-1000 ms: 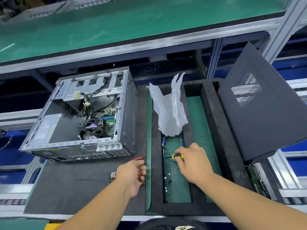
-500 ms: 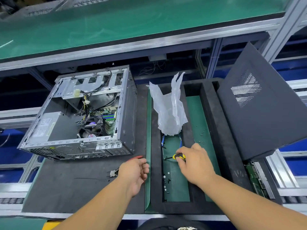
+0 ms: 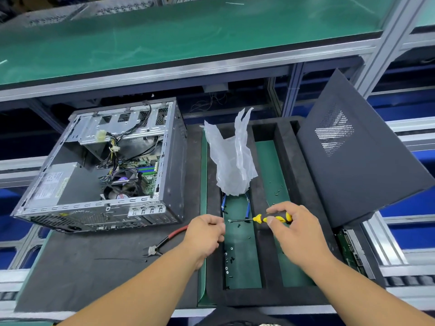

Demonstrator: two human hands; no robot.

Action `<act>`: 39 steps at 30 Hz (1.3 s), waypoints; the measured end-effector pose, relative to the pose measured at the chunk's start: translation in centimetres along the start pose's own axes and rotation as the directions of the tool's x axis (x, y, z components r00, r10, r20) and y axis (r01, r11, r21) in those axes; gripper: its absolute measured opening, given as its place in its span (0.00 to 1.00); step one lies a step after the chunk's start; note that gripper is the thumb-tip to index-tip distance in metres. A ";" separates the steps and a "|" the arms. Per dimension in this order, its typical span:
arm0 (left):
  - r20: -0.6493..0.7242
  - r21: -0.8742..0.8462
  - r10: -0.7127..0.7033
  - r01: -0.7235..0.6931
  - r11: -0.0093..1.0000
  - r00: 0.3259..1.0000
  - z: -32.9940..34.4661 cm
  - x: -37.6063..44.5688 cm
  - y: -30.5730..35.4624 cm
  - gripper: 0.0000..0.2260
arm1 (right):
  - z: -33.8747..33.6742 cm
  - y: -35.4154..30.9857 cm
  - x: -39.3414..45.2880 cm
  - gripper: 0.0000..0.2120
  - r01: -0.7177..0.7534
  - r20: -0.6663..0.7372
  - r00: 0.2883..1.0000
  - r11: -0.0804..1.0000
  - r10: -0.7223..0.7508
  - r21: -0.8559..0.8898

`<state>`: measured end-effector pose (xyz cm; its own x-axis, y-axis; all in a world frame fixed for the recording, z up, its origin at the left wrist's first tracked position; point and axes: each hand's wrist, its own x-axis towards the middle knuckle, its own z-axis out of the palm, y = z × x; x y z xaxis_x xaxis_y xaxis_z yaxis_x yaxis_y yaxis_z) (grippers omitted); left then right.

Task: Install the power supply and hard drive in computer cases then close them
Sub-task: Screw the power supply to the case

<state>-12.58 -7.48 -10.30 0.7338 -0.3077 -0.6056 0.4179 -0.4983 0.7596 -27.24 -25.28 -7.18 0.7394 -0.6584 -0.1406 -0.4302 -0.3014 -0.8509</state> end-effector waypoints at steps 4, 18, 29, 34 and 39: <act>0.167 -0.338 -0.136 0.187 0.922 0.976 1.1 0.2 1.1 0.12 | -0.8 -0.6 -0.6 0.10 0.004 -0.005 1.000 0.994 -0.004 0.106; -0.029 -0.423 -0.214 0.182 0.888 0.977 -1.5 0.1 0.2 0.12 | 1.9 0.9 -1.8 0.09 0.245 0.116 0.969 0.921 -0.219 -0.303; 0.008 -0.493 -0.342 0.301 0.816 0.940 -4.3 -0.6 -1.9 0.13 | 6.0 2.6 -1.7 0.09 0.405 0.347 0.901 0.790 -0.260 -0.460; 0.016 -0.438 -0.277 0.256 0.862 0.961 -4.0 -0.8 -2.1 0.07 | 4.2 1.5 -1.8 0.06 0.326 0.267 0.935 0.864 -0.234 -0.384; 0.066 -0.294 -0.195 0.206 0.933 0.979 -2.9 -1.3 -1.4 0.04 | 1.4 -0.5 -1.4 0.09 0.061 0.082 0.995 0.994 -0.053 -0.093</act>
<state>-12.55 -4.05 -9.87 0.6012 -0.2575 -0.7565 0.6986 -0.2902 0.6540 -27.32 -23.27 -7.32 0.8013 -0.5825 -0.1362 -0.4305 -0.4034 -0.8074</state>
